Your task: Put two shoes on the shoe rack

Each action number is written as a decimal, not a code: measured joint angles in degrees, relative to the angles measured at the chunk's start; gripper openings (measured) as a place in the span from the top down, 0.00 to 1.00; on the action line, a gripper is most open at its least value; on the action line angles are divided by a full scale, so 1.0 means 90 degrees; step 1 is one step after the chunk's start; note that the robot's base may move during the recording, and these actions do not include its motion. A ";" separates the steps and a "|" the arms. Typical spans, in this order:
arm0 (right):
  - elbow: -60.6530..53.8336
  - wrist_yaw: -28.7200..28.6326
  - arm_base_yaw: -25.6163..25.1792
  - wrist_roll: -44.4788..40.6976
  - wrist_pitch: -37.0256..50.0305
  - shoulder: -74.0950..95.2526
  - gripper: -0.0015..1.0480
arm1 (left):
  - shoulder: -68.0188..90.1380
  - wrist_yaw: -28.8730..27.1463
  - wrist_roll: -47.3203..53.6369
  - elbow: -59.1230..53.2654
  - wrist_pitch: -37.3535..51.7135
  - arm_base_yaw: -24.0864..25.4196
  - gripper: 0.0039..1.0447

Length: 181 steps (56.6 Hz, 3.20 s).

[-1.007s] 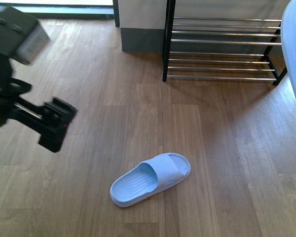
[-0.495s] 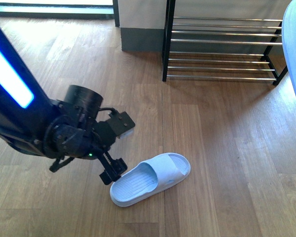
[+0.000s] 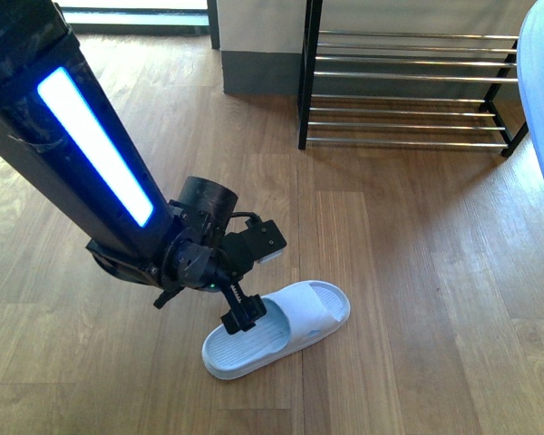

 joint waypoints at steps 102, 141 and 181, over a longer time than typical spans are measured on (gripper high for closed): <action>0.0000 0.0000 0.0000 0.0000 0.0002 0.0000 0.99 | 0.0209 0.1569 -0.0114 0.0211 -0.0996 -0.0804 0.09; 0.0000 0.0000 0.0000 0.0000 0.0002 0.0000 0.99 | 0.1292 0.1292 -0.1020 0.1343 -0.0784 -0.1059 0.57; 0.0000 0.0000 0.0000 0.0000 0.0002 0.0000 0.99 | 0.0933 0.0063 -0.1953 0.0712 0.0306 -0.0869 0.98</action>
